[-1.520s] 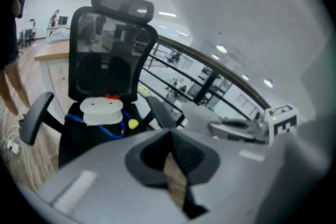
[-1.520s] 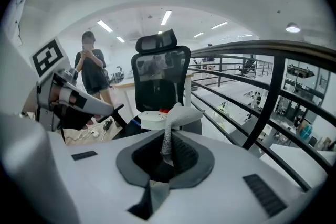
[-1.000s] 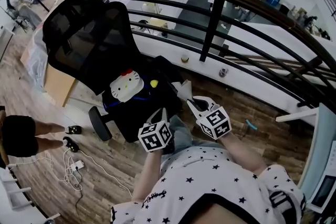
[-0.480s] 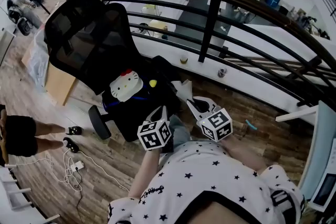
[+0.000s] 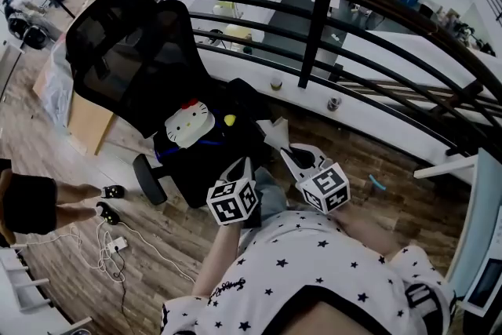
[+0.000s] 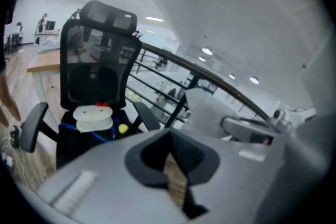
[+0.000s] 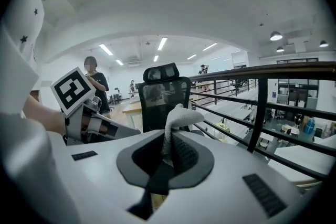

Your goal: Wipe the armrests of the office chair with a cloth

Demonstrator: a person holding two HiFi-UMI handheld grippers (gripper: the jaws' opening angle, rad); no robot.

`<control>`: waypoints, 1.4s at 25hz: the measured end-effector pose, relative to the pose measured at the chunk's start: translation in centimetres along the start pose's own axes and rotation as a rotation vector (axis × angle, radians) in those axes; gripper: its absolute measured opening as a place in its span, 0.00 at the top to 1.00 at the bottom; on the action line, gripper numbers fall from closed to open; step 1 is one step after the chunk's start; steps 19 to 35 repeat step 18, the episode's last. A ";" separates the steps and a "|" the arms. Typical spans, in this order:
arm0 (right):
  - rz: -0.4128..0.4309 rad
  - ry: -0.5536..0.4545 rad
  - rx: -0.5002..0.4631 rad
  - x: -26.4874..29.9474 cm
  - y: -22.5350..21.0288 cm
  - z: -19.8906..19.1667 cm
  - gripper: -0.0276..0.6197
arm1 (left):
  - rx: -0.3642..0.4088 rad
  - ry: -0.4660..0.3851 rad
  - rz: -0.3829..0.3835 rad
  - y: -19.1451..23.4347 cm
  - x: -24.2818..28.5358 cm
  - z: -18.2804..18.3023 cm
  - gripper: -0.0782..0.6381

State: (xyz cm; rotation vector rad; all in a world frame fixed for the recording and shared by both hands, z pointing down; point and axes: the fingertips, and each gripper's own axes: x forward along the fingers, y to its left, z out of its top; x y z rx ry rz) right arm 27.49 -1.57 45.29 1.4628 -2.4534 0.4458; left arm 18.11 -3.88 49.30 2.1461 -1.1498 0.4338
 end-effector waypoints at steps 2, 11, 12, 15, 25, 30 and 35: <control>-0.002 0.001 0.000 0.1 -0.1 0.0 0.92 | -0.001 -0.002 0.002 0.1 0.0 0.1 0.88; -0.003 -0.002 -0.007 0.1 -0.1 0.0 0.92 | 0.001 -0.007 0.004 0.1 -0.1 0.3 0.88; -0.003 -0.002 -0.007 0.1 -0.1 0.0 0.92 | 0.000 -0.007 0.003 0.0 -0.1 0.3 0.88; -0.005 -0.004 -0.007 0.1 -0.2 0.1 0.92 | -0.002 -0.007 0.004 0.0 -0.1 0.3 0.88; -0.006 -0.007 -0.007 0.2 -0.2 0.1 0.92 | -0.003 -0.005 0.003 0.0 0.0 0.2 0.88; -0.006 -0.007 -0.007 0.2 -0.2 0.1 0.92 | -0.003 -0.005 0.003 0.0 0.0 0.2 0.88; -0.006 -0.007 -0.007 0.2 -0.2 0.1 0.92 | -0.003 -0.005 0.003 0.0 0.0 0.2 0.88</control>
